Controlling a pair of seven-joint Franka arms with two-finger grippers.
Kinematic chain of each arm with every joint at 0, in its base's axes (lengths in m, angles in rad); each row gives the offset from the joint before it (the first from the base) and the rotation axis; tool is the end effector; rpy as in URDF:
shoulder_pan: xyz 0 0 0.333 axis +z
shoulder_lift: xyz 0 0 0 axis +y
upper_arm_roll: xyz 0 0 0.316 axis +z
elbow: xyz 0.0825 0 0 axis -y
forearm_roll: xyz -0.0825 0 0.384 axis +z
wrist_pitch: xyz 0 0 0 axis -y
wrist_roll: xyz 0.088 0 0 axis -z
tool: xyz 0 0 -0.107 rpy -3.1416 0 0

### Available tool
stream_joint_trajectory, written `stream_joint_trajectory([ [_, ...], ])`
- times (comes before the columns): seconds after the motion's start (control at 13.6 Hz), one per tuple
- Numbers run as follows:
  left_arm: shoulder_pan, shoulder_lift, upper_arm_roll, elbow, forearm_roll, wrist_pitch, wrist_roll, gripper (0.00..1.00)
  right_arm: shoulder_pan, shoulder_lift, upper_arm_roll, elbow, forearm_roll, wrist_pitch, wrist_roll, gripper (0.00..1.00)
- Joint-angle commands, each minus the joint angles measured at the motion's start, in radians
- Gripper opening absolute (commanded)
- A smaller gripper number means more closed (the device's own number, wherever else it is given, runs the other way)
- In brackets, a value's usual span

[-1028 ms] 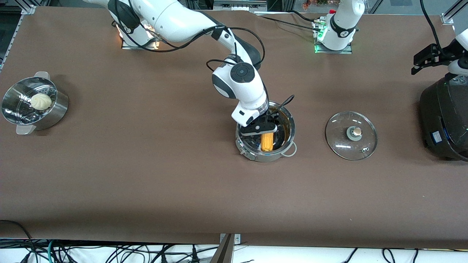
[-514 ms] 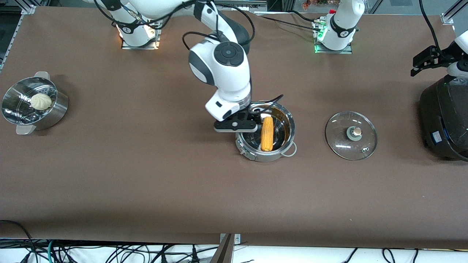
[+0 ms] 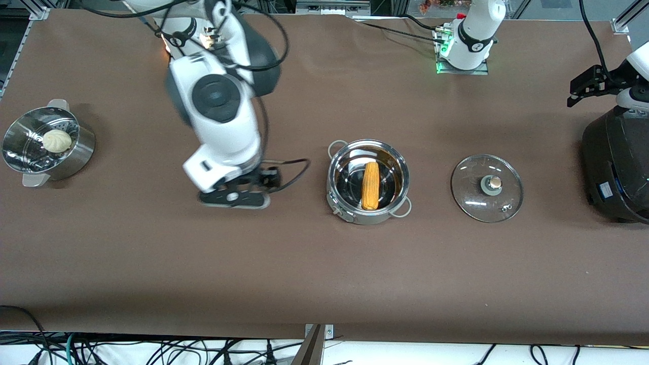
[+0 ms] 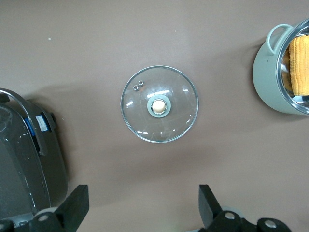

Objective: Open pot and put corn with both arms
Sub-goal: 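Release the corn and withdraw the right gripper while the left gripper retracts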

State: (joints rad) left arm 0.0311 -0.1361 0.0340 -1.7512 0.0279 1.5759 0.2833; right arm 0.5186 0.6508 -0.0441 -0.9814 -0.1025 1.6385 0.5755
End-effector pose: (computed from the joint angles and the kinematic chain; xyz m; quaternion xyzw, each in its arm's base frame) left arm 0.5086 0.0373 0.6123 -0.9937 0.1094 0.0214 0.0081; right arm 0.6528 0.3358 0.4879 0.9970 -0.0426 0.0354 0.0539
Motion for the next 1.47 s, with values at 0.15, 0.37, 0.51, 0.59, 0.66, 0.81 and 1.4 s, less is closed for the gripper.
stream_joint_trajectory([
  [0.15, 0.001, 0.013, -0.008, 0.032, 0.026, -0.024, -0.009, 1.00, -0.254, -0.062, 0.012, -0.026, 0.056, -0.060, -0.022, 1.00],
  [0.37, 0.001, 0.013, -0.008, 0.032, 0.026, -0.024, -0.009, 1.00, -0.351, -0.100, 0.003, -0.020, 0.066, -0.153, -0.020, 1.00],
  [0.51, 0.001, 0.013, -0.008, 0.032, 0.026, -0.024, -0.009, 1.00, -0.425, -0.138, 0.012, -0.020, 0.078, -0.173, -0.022, 1.00],
  [0.59, 0.001, 0.013, -0.008, 0.032, 0.026, -0.024, -0.009, 1.00, -0.440, -0.164, 0.012, -0.023, 0.084, -0.180, -0.023, 1.00],
  [0.66, 0.001, 0.013, -0.008, 0.032, 0.026, -0.024, -0.009, 1.00, -0.442, -0.209, 0.012, -0.035, 0.090, -0.180, -0.026, 1.00],
  [0.81, 0.001, 0.013, -0.008, 0.032, 0.026, -0.024, -0.009, 1.00, -0.448, -0.337, 0.012, -0.197, 0.119, -0.160, -0.127, 1.00],
  [1.4, 0.001, 0.013, -0.008, 0.032, 0.026, -0.024, -0.009, 1.00, -0.532, -0.497, -0.036, -0.547, 0.162, -0.057, -0.523, 1.00],
])
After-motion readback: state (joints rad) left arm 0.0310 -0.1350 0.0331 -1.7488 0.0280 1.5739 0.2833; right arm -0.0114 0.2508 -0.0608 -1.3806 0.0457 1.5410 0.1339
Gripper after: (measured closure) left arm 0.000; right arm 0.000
